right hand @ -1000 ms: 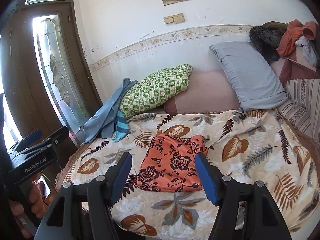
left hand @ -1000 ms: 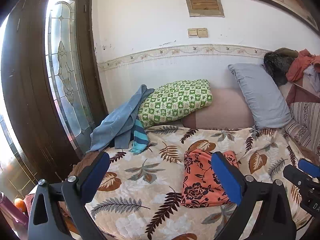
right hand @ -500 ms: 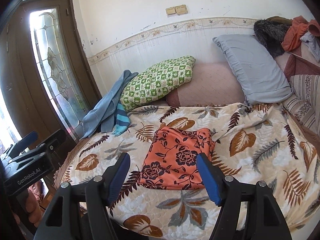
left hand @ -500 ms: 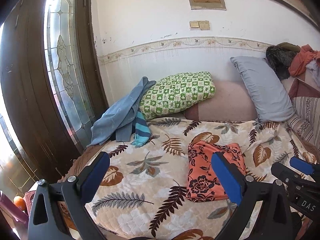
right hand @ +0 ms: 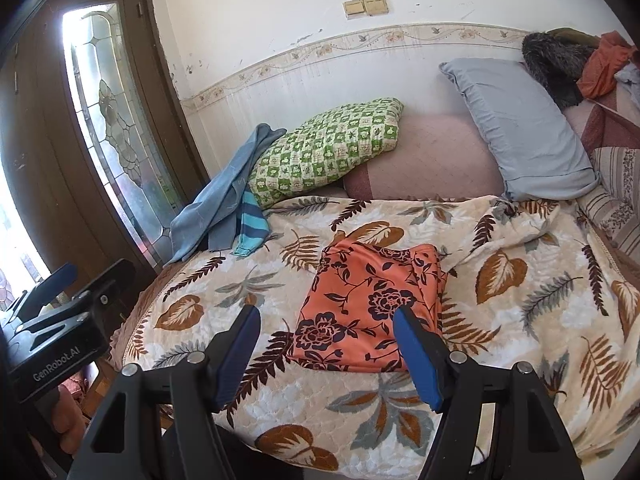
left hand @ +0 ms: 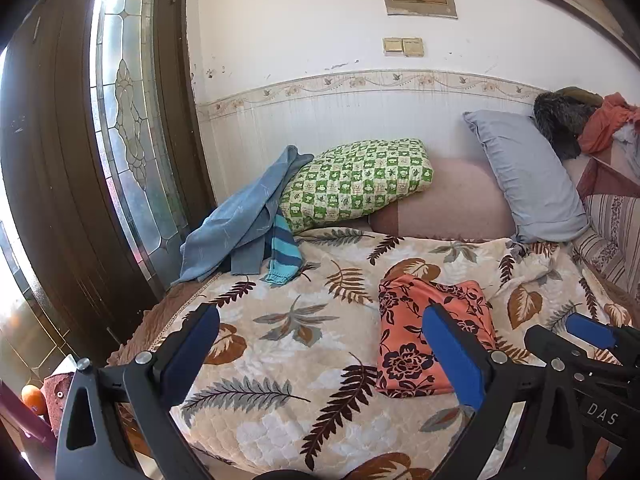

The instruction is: Fold small clothes

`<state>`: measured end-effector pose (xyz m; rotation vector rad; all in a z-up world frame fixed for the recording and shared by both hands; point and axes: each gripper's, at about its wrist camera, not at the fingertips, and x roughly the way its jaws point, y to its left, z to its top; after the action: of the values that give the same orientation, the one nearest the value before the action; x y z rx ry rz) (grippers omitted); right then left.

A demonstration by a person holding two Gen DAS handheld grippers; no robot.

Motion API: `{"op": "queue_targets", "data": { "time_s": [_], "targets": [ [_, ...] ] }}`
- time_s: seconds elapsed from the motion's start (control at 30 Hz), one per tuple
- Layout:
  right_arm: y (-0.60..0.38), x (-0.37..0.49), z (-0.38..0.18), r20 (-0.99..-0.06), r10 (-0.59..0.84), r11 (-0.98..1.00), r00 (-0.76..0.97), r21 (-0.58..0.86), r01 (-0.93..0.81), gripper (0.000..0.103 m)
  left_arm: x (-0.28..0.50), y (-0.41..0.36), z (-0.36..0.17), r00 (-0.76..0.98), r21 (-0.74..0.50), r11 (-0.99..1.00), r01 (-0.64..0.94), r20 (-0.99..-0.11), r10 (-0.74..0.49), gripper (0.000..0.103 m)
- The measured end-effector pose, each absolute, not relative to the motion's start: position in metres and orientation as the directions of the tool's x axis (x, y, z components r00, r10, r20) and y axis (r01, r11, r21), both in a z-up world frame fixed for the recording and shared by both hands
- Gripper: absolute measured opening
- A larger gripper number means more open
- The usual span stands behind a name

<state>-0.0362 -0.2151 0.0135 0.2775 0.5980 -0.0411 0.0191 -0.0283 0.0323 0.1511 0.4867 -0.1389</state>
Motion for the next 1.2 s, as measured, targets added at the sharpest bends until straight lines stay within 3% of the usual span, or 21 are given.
{"op": "queue_targets", "data": {
  "time_s": [0.6, 1.2],
  "targets": [
    [-0.201, -0.038, 0.017, -0.548, 0.011, 0.972, 0.837, 0.203, 0.119, 0.072, 0.016, -0.02, 0.029, 0.868, 0.106, 0.982, 0.158, -0.49, -0.087, 0.101],
    [-0.221, -0.037, -0.004, -0.571, -0.023, 0.963, 0.821, 0.207, 0.17, 0.072, 0.023, -0.032, 0.003, 0.821, 0.141, 0.971, 0.195, -0.566, -0.082, 0.101]
  ]
}}
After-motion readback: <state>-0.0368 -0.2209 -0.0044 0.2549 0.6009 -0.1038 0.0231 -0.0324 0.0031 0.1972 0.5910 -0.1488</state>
